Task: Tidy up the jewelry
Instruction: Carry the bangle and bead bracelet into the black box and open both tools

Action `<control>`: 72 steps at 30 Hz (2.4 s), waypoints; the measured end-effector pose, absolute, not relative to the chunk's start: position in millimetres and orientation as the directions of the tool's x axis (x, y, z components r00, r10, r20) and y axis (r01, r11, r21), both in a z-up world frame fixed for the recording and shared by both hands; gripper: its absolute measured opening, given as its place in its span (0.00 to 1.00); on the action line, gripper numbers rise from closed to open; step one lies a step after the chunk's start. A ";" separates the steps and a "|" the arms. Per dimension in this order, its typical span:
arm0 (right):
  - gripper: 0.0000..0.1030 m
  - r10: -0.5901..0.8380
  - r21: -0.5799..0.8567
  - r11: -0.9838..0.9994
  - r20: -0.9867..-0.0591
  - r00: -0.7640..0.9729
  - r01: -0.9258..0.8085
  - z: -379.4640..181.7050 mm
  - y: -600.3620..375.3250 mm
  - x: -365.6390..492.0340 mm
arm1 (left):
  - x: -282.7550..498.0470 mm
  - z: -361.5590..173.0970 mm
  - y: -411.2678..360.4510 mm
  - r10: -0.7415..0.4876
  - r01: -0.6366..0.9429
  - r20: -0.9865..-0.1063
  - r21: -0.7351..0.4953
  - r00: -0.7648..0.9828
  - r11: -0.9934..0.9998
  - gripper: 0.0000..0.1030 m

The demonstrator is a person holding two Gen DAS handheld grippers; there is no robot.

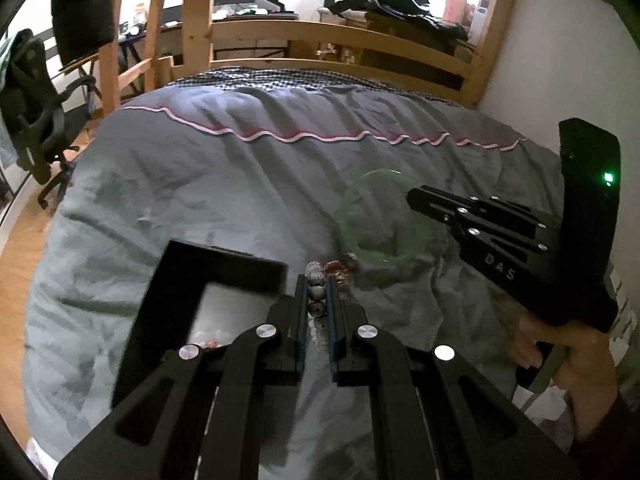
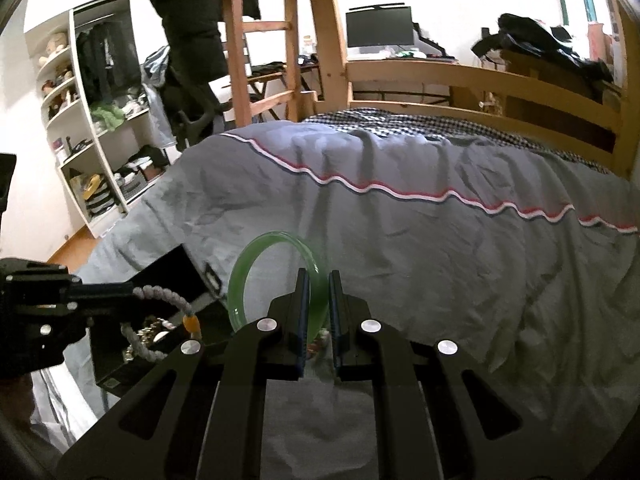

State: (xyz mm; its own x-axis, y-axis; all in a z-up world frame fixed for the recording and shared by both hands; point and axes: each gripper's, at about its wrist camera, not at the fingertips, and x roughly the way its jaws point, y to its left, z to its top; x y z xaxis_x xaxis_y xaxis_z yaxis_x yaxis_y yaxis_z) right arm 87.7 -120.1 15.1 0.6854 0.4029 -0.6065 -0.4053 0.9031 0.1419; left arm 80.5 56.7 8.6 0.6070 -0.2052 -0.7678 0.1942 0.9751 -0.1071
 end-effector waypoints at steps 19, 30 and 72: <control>0.10 0.474 0.137 0.850 -0.619 0.626 -0.508 17.7 -29.7 63.9 | 68.8 24.3 111.7 -0.079 0.067 -0.784 -0.048 0.616 0.997 0.08; 0.10 0.503 0.126 0.809 -0.654 0.565 -0.574 -1.8 11.6 49.3 | 67.5 13.9 136.6 -0.023 0.003 -0.828 -0.025 0.561 1.000 0.08; 0.96 0.311 0.162 0.950 -0.588 0.747 -0.268 22.4 -120.4 93.0 | 54.1 10.5 87.4 -0.199 0.168 -0.724 -0.116 0.661 0.979 0.93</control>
